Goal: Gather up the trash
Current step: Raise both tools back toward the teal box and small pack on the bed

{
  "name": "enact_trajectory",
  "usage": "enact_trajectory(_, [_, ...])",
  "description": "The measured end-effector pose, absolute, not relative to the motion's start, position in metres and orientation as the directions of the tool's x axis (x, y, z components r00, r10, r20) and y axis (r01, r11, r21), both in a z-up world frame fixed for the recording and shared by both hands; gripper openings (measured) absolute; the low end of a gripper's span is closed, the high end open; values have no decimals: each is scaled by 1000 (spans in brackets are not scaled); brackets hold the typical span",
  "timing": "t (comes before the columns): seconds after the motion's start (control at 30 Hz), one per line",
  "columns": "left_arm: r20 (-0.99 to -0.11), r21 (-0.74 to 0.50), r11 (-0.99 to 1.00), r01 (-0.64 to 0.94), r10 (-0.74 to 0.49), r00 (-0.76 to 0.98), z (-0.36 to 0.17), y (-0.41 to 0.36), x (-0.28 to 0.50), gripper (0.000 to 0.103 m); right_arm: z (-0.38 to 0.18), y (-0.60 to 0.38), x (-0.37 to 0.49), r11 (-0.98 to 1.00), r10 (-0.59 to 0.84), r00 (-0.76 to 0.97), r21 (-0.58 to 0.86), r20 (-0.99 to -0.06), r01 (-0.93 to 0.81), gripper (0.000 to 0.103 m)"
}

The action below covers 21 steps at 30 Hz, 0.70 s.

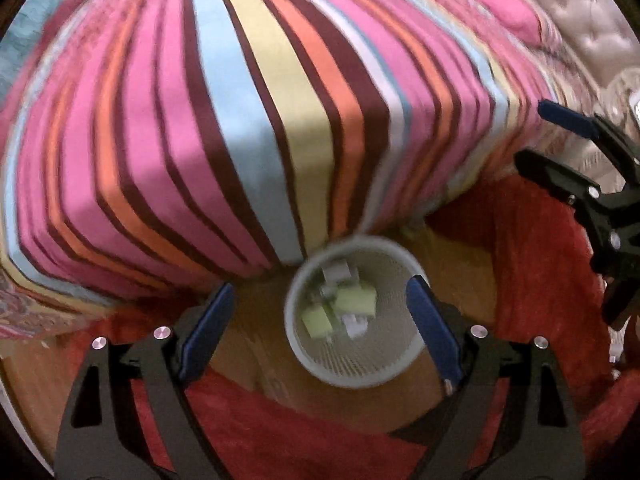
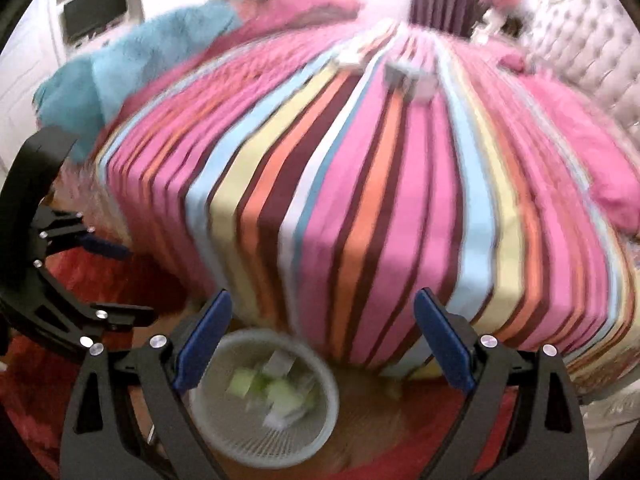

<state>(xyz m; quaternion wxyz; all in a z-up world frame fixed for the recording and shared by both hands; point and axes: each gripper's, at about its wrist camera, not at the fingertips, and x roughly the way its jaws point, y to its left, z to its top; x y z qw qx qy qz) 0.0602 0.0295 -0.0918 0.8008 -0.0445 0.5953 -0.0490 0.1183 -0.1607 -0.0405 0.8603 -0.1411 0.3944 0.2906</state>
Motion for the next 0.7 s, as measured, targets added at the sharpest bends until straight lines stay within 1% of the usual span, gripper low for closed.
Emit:
enact_trajectory(0.1, [-929, -113, 993, -42, -91, 358, -77, 45, 81, 85, -29, -169, 147, 808, 429, 544, 37, -721, -588, 88])
enact_trajectory(0.17, [-913, -139, 986, -90, -93, 397, -64, 56, 96, 85, -23, -173, 167, 810, 456, 554, 67, -696, -583, 88])
enact_trajectory(0.27, [-894, -159, 978, -134, -85, 441, -50, 67, 123, 85, -21, -171, 197, 828, 438, 587, 51, -681, -558, 88])
enact_trajectory(0.4, [-875, -145, 980, -134, -64, 480, -33, 72, 170, 85, -16, -163, 234, 823, 449, 609, 37, -654, -566, 88])
enact_trajectory(0.47, [-865, -166, 977, -135, -79, 495, -29, 77, 193, 85, -15, -157, 255, 809, 472, 596, 51, -649, -585, 88])
enact_trajectory(0.6, [-832, -183, 969, -165, -64, 551, -24, 88, 238, 85, -13, -150, 278, 797, 489, 584, 60, -648, -601, 88])
enact_trajectory(0.7, [-825, -243, 948, -208, -90, 558, -29, 99, 269, 85, -15, -143, 298, 794, 492, 572, 69, -656, -604, 88])
